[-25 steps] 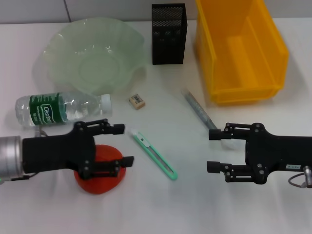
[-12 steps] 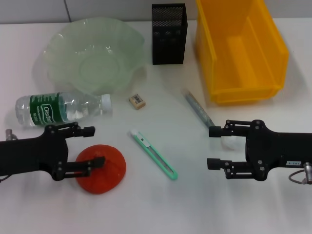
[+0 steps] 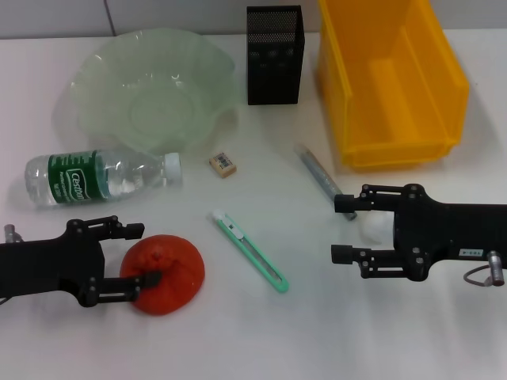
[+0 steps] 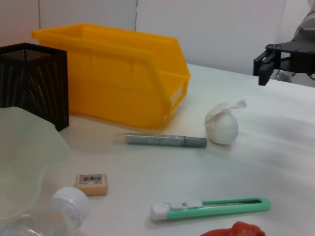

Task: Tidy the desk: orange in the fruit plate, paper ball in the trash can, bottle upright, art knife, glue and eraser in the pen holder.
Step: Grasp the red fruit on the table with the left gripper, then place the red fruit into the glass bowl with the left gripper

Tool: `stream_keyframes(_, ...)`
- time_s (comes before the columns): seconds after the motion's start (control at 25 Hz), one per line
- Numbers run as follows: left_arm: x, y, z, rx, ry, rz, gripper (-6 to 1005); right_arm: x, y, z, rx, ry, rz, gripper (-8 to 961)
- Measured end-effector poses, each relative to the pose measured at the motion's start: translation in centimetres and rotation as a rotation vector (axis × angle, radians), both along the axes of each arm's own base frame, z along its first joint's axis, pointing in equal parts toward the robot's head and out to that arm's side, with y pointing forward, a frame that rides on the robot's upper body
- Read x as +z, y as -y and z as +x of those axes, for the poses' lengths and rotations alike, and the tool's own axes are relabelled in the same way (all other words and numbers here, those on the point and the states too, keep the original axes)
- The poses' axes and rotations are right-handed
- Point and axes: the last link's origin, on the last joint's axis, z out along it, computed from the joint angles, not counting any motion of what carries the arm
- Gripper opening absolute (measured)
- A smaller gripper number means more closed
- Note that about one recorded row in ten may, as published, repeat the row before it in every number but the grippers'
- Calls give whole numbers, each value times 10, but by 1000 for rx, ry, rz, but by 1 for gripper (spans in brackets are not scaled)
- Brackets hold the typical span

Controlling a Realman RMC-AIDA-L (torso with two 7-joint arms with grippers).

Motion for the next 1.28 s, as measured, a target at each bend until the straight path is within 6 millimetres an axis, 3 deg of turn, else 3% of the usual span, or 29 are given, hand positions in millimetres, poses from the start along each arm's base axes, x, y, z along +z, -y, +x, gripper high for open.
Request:
stream_keyframes(0.32, -7, -1, 5, -38, -5, -3, 770, -2, -1, 0, -5, 7, -2, 713)
stream_keyframes(0.92, -9, 0, 11, -71, 13, -32, 309, 0, 1, 1, -5, 5, -6, 714)
stream_keyframes(1.12, -6, -5, 36, -100, 176, 31, 193, 0, 2, 3, -9, 7, -9, 713)
stream_keyframes(1.28, -7, -14, 50, -96, 294, 128, 156, 0, 3, 3, -10, 6, -9, 713)
